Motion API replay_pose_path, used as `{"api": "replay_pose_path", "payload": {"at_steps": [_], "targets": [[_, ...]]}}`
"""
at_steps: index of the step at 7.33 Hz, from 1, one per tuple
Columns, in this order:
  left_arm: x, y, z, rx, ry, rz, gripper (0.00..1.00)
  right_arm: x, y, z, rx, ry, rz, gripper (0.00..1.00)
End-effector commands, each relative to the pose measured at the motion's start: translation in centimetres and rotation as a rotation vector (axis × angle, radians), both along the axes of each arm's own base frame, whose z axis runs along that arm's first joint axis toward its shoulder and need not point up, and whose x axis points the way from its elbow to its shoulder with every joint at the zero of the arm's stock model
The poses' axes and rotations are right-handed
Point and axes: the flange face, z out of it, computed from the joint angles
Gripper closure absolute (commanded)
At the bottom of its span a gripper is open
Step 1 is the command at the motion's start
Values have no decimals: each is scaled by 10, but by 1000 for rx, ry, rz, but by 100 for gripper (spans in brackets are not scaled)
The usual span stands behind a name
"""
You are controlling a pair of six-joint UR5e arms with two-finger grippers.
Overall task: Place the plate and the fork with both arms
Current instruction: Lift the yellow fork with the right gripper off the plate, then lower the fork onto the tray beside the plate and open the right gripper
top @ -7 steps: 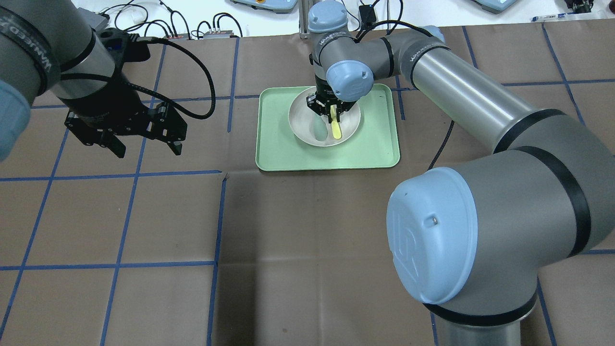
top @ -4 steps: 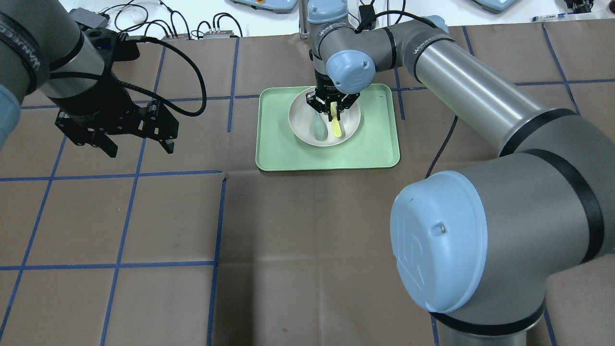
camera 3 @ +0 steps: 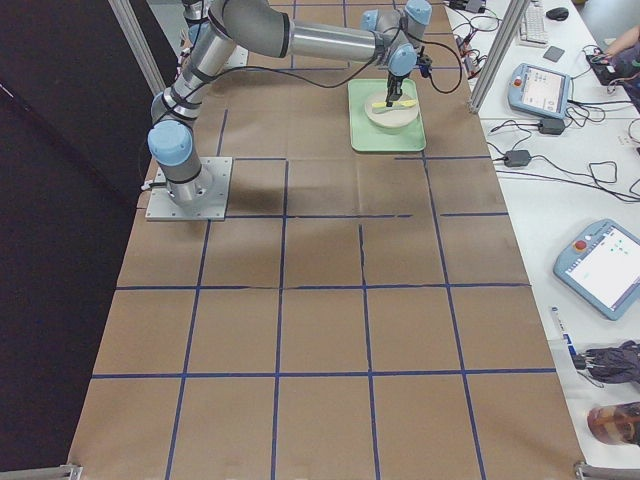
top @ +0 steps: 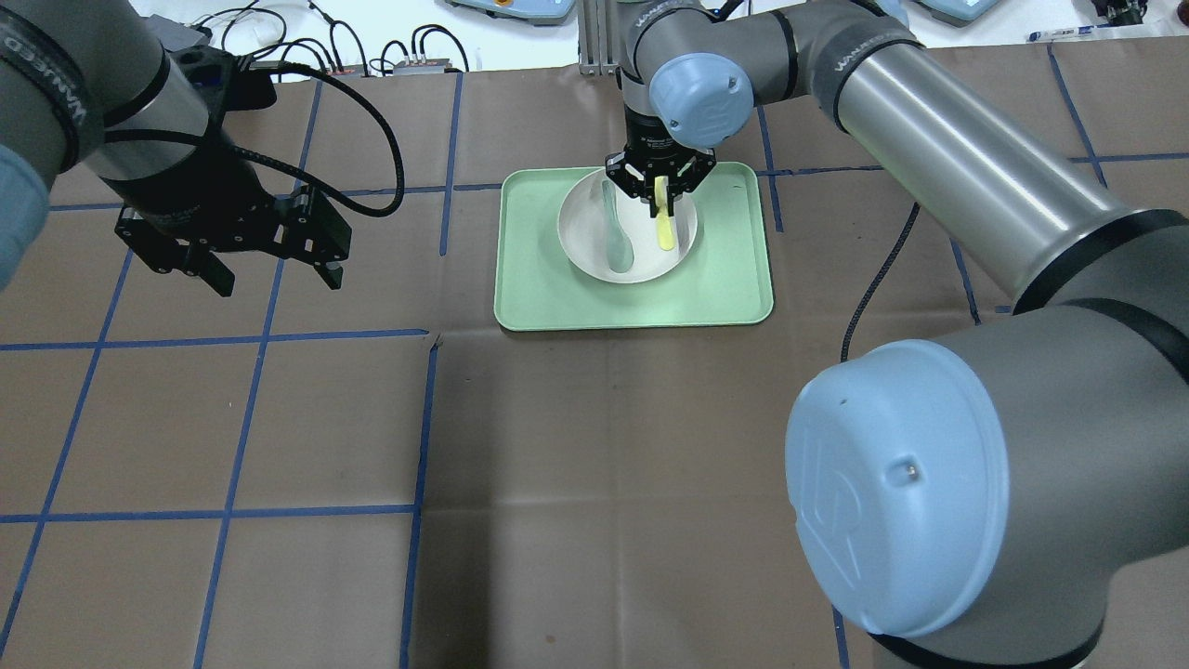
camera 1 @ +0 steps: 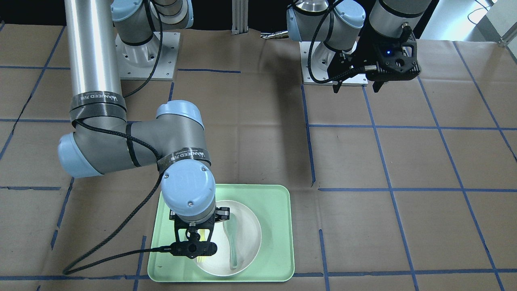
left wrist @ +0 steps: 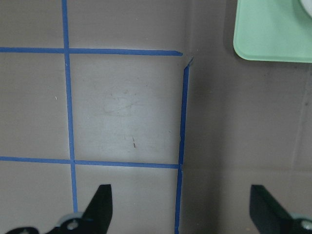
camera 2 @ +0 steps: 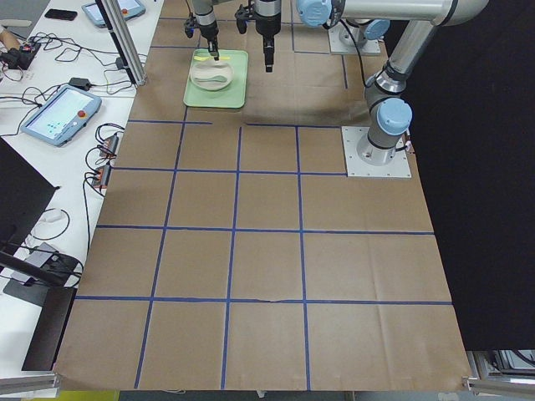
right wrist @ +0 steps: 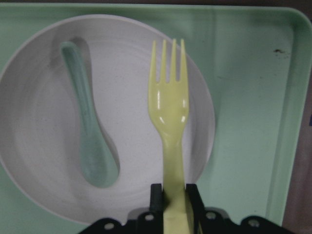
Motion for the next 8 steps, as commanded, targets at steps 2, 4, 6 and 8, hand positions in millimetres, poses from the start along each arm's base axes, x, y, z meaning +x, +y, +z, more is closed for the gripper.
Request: {"api": "replay_pose_path", "payload": {"at_steps": [2, 4, 6, 8], "targets": [[-2, -3, -2, -2, 4, -19, 0, -76, 17, 2, 29, 0, -94, 100], [-2, -3, -3, 0, 4, -34, 0, -96, 18, -24, -2, -12, -88, 100], [-2, 0, -1, -3, 5, -34, 0, -89, 6, -65, -6, -11, -89, 100], [-2, 6, 0, -6, 5, -34, 0, -88, 2, -74, -17, -13, -85, 98]]}}
